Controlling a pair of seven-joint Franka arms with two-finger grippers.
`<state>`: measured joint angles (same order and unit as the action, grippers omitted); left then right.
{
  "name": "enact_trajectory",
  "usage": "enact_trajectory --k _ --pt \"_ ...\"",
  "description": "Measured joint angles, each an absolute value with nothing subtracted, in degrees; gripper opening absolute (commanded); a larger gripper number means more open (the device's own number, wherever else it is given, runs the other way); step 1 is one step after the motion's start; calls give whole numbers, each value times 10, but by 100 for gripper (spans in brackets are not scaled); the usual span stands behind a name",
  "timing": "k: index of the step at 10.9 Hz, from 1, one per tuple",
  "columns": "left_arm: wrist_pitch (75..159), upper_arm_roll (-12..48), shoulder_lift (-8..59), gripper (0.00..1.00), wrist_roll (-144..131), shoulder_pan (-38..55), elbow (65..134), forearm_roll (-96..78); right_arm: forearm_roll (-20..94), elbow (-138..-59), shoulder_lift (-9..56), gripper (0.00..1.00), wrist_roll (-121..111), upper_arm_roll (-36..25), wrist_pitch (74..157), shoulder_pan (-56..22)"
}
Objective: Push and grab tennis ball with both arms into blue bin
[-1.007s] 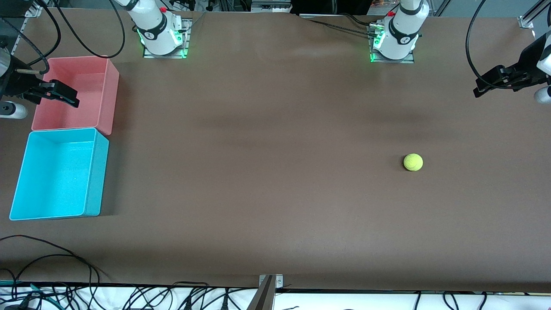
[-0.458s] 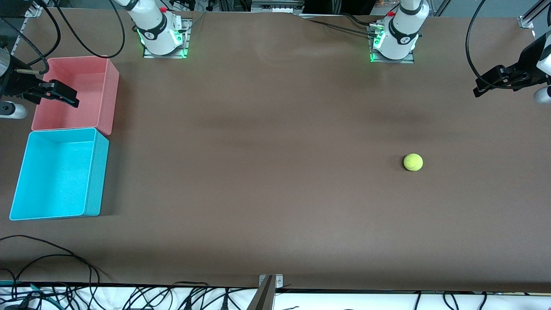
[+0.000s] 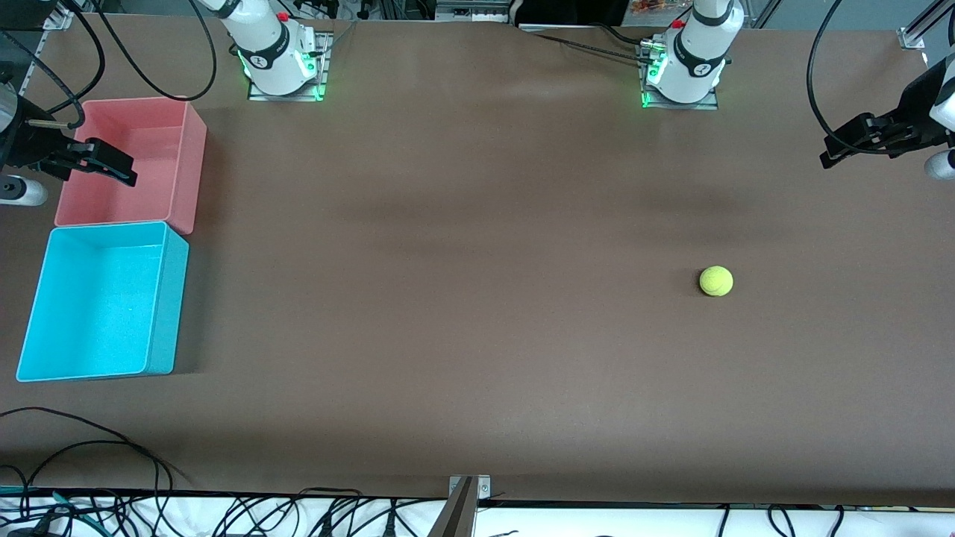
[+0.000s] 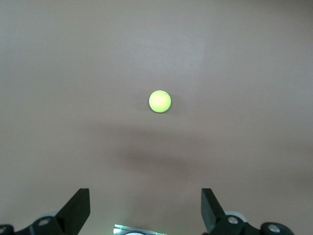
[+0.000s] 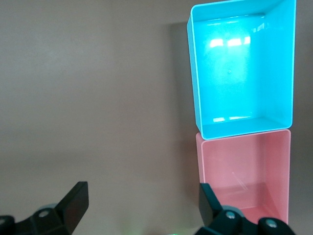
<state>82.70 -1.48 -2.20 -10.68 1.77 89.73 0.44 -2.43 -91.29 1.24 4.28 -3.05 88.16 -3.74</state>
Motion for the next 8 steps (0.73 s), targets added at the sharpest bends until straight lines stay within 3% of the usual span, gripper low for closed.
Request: enact_trajectory --k 8 --pt "826 -13 -18 100 -106 23 897 4 -24 -913 12 100 43 -31 882 -37"
